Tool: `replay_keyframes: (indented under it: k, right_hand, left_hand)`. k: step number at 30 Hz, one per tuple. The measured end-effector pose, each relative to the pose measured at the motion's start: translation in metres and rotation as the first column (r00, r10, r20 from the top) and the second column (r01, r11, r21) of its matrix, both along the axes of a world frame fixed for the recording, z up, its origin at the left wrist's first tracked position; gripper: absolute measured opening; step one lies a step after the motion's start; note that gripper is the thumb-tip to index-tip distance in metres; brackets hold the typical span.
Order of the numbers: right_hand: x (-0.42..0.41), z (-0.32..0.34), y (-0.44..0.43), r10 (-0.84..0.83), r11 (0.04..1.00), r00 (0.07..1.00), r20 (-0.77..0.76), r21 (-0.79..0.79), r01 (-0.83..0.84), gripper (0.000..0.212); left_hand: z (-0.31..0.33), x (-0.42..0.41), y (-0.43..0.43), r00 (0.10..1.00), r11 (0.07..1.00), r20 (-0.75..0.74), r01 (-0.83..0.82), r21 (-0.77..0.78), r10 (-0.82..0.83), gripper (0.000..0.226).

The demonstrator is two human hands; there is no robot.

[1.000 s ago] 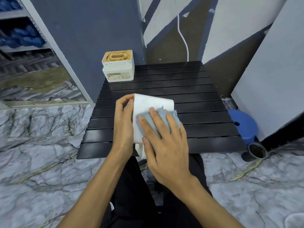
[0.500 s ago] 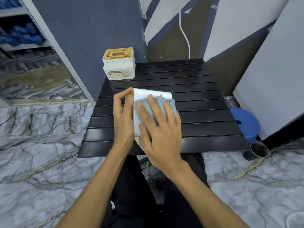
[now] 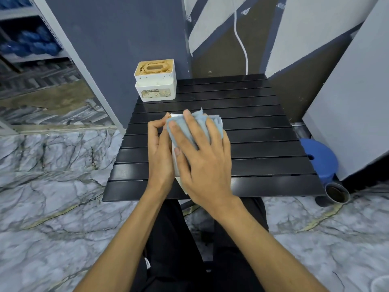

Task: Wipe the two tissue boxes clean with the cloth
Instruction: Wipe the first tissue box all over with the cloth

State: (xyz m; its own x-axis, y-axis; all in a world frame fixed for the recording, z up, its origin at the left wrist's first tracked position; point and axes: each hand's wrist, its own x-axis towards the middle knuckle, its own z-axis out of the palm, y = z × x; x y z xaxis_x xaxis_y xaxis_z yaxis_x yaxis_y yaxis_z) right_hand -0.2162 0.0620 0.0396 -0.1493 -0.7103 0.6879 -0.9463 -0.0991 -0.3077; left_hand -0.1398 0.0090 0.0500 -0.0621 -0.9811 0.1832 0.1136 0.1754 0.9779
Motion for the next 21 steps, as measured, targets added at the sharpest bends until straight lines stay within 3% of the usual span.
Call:
replay_keyframes:
  k: [5, 11, 17, 21]
  right_hand:
    - [-0.013, 0.022, -0.021, -0.020, 1.000, 1.000, 0.021, 0.016, 0.020, 0.044]
    - [-0.017, -0.010, 0.002, -0.090, 0.996, 0.990, 0.108, 0.006, 0.090, 0.047]
    - [0.001, -0.015, 0.012, 0.017, 1.000, 1.000, 0.015, 0.009, -0.017, 0.045]
    - [-0.024, -0.001, -0.007, -0.085, 0.996, 0.992, 0.094, 0.006, 0.085, 0.047]
  left_hand:
    - [0.000, 0.001, 0.000, 1.000, 1.000, -0.003, 0.023, -0.019, -0.023, 0.012]
    - [-0.004, 0.002, -0.006, 0.999, 0.999, -0.044, 0.025, 0.042, -0.023, 0.011]
    - [-0.005, 0.005, -0.005, 0.999, 1.000, -0.050, 0.021, 0.010, -0.020, 0.011]
    - [-0.004, 0.004, -0.003, 0.998, 0.999, -0.056, 0.032, 0.026, -0.030, 0.011]
